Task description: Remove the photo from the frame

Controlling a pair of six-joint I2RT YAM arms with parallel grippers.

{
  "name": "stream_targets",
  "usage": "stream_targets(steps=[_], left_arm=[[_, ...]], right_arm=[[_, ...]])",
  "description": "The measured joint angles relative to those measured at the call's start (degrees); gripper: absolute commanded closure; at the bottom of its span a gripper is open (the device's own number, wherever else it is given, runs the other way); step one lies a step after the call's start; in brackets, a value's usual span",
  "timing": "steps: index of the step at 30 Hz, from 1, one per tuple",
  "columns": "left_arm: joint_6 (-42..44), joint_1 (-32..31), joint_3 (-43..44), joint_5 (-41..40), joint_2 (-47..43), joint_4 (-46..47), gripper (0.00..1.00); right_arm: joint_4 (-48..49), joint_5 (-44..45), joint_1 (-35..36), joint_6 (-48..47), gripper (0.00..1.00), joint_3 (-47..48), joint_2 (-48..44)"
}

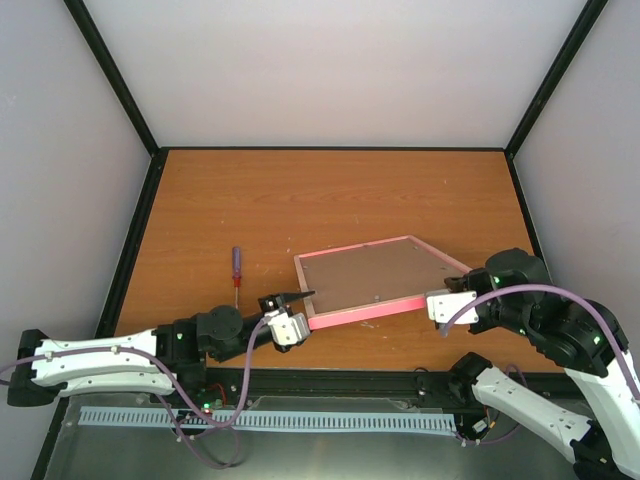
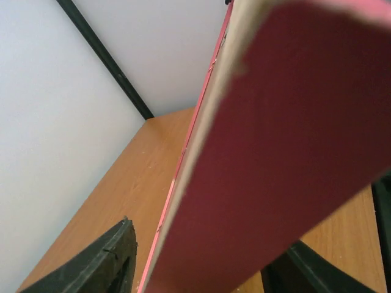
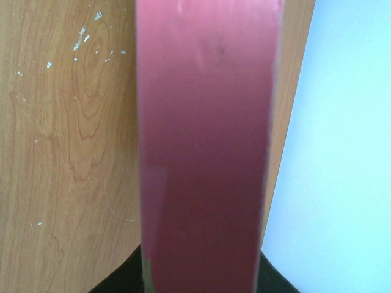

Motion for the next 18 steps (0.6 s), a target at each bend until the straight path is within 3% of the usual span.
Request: stream_targets(steps=[6,12,18], left_arm=[[0.0,0.0,-0.5,0.5,-2.2,0.1,0.56],[0.0,0.0,-0.5,0.8,-3.6,0.3,0.58],[0.8,0.1,-0.3,2.0,0.0,2.0,0.75]], right_arm=[[-0.1,-0.9,0.0,0.0,0.97,0.1,-0.3],[0.0,-1.8,0.0,0.3,0.97,0.1,-0.5],[-0.8,-2.9,0.0,0.5,0.97,1.0,-0.3]])
